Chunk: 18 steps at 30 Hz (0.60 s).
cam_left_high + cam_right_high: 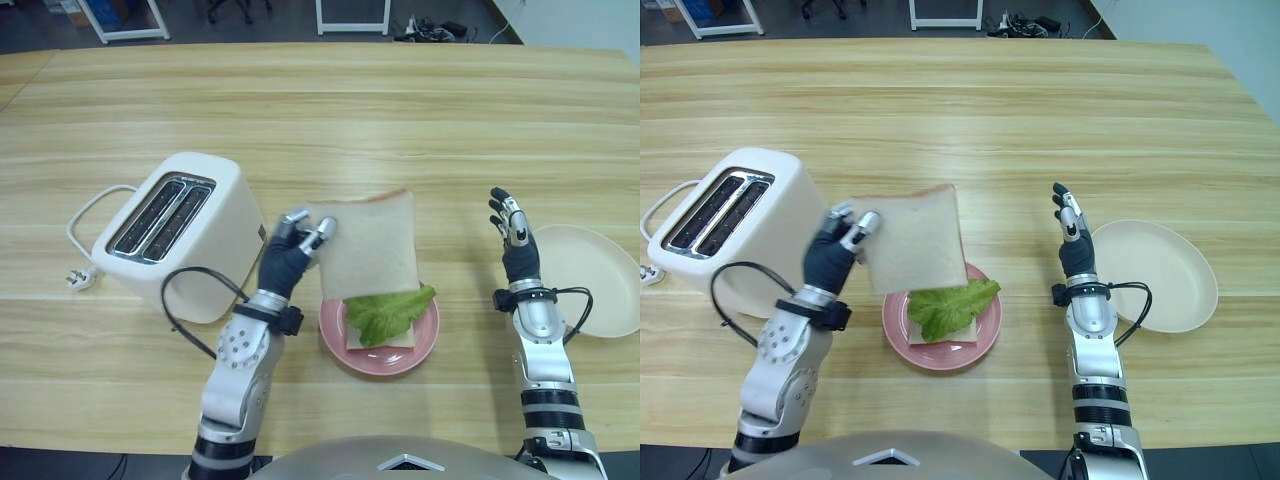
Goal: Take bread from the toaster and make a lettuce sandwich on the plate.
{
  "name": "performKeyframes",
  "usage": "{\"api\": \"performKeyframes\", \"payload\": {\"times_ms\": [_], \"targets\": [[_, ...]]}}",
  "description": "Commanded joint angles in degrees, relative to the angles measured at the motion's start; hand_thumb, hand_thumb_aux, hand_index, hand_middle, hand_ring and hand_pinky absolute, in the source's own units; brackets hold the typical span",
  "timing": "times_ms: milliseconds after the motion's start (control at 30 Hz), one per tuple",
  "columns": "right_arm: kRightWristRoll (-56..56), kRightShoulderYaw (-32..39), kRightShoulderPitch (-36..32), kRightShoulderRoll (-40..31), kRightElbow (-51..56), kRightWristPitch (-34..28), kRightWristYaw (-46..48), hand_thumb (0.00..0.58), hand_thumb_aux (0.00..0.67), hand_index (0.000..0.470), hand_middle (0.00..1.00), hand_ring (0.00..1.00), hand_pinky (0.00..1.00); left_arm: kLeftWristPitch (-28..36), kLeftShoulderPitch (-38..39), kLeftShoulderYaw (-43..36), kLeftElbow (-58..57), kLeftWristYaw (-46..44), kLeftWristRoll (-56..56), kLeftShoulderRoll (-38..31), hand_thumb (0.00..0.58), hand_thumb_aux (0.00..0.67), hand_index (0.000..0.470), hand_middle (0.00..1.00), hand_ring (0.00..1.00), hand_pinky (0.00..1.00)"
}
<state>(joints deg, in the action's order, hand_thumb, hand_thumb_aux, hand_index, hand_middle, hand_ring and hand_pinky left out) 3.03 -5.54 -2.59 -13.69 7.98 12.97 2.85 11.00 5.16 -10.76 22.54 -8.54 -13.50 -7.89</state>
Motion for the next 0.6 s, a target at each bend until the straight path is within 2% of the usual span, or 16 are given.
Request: {"api": "performKeyframes", "payload": {"times_ms": [33, 200, 600], "targets": [[0.6, 0.5, -0.8, 0.5, 1.8, -0.2, -0.2, 0.000, 0.000, 0.000, 0.00, 0.00, 0.00, 2.6, -4.3, -2.8, -6.0, -1.5, 2.5, 0.8, 0.580, 0.670, 0.470, 1.00, 1.00, 1.00], [0.9, 1.0, -0.1, 0.8, 2.3, 0.0, -0.4, 0.000, 0.000, 0.000, 0.00, 0.00, 0.00, 2.7, -2.3, -6.7, -8.8, -1.2, 7.2, 1.0, 0.580, 0.670, 0.470, 1.00, 1.00, 1.00], [2.1, 1.9, 0.7, 1.3, 2.9, 0.2, -0.8, 0.000, 0.000, 0.000, 0.00, 0.00, 0.00, 3.1, 3.8, -7.4, -8.3, -1.0, 12.9, -0.4, 0.580, 0.670, 0.470, 1.00, 1.00, 1.00]]}}
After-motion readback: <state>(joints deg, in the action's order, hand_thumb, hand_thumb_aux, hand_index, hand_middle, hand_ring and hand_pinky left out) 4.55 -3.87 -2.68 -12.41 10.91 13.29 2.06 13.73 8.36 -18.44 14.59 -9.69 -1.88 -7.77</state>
